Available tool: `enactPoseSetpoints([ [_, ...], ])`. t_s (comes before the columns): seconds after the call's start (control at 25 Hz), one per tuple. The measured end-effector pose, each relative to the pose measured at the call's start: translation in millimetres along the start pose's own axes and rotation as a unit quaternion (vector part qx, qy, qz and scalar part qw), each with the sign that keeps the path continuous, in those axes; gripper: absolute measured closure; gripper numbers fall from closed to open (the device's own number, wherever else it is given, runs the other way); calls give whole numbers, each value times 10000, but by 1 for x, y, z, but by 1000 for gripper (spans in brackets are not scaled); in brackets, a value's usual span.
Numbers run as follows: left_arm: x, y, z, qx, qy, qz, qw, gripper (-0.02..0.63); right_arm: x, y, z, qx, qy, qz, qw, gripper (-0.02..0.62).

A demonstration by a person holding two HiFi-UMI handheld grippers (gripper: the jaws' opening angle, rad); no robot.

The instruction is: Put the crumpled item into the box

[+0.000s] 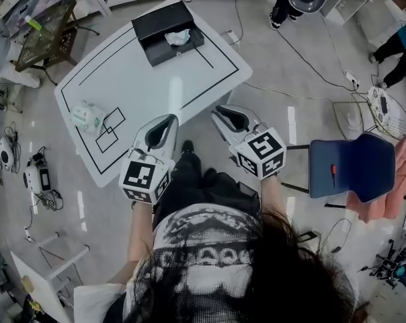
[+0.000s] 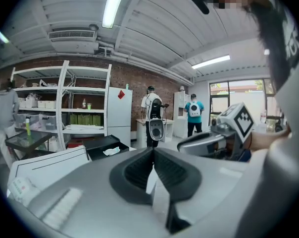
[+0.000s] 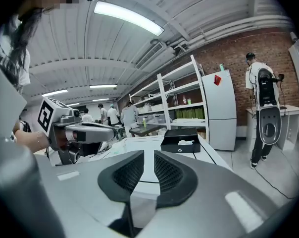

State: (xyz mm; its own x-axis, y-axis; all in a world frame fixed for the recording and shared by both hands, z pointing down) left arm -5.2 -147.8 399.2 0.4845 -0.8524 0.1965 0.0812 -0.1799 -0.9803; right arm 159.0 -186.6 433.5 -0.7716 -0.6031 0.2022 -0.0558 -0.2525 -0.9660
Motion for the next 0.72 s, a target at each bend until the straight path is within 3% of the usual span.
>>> enactPoseSetpoints([
  [0.36,-36,3,17,85,129,-16,9999,606,-10,-1,-39,-10,308,127,9994,535],
  [0.72,-66,5,8,137,45,56,9999,606,-5,9,-73,-19,240,324,9992,538],
])
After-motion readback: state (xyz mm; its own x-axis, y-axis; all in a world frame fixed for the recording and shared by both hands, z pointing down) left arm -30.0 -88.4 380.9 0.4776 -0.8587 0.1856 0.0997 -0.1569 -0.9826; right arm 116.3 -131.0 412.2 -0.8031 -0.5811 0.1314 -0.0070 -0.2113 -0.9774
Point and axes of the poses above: the fingertips, and each gripper's own axes: x forward along the fingers, z to its right, y out of its top, the point moved 6 cm from there along -x, backward along the fingers, and after that the axes turned 6 degrees about z, right-handed, at the moved point
